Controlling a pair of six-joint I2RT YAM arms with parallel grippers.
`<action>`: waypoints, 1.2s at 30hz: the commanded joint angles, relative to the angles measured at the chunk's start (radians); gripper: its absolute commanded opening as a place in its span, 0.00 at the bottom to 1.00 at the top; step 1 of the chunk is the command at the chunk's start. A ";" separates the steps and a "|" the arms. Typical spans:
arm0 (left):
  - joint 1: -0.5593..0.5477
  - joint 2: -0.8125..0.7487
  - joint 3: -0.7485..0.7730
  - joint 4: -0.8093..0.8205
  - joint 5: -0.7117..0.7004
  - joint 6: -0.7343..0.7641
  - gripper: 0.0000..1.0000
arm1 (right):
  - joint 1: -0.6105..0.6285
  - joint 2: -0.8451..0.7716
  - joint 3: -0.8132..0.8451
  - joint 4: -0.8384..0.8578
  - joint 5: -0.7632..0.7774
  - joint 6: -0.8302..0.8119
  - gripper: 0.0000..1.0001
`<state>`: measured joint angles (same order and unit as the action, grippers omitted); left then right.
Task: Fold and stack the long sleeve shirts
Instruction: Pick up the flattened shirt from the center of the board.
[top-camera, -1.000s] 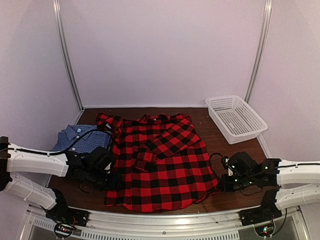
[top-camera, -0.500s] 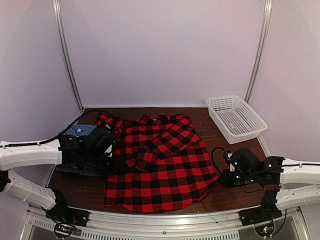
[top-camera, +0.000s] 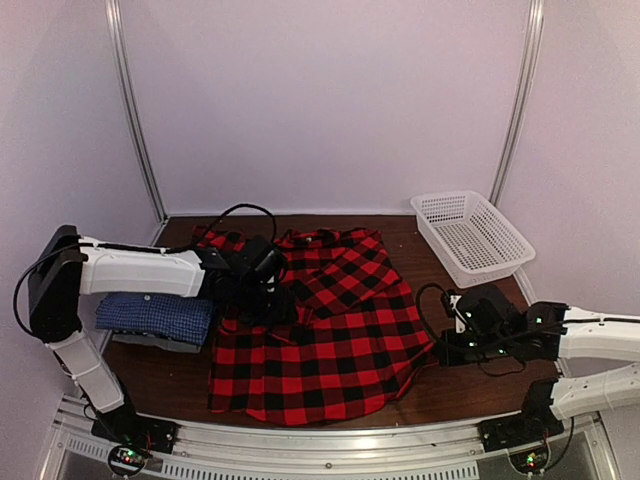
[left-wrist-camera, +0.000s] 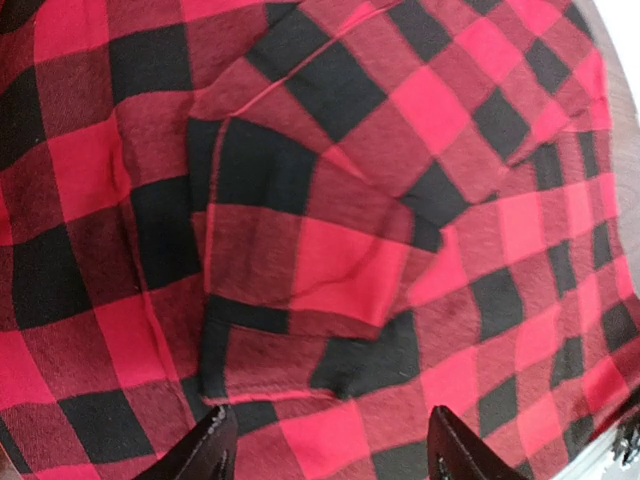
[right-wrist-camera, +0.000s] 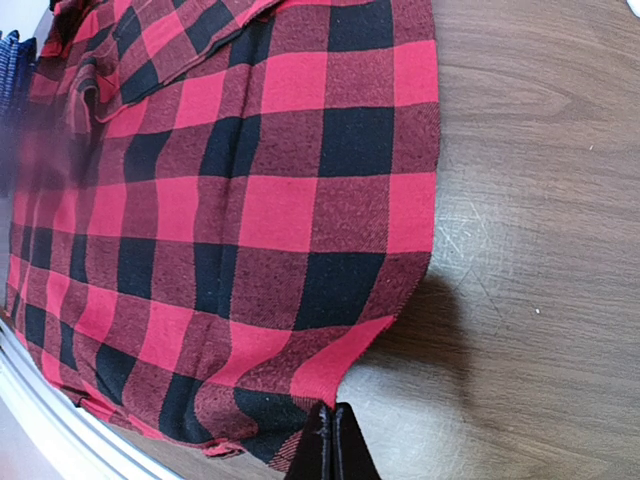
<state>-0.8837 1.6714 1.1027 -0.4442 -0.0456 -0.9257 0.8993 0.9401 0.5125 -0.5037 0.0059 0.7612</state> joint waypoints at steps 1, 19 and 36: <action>0.044 0.051 -0.006 0.035 0.007 0.001 0.64 | 0.003 -0.032 -0.029 0.025 -0.003 0.001 0.00; 0.064 0.109 -0.056 0.067 0.038 0.027 0.49 | 0.003 -0.042 -0.061 0.050 0.005 0.037 0.00; 0.069 0.102 0.000 0.053 0.093 0.058 0.17 | 0.003 -0.031 -0.077 0.070 0.004 0.048 0.00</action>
<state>-0.8207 1.7927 1.0546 -0.4114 0.0147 -0.8890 0.8993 0.9108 0.4511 -0.4591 0.0002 0.7937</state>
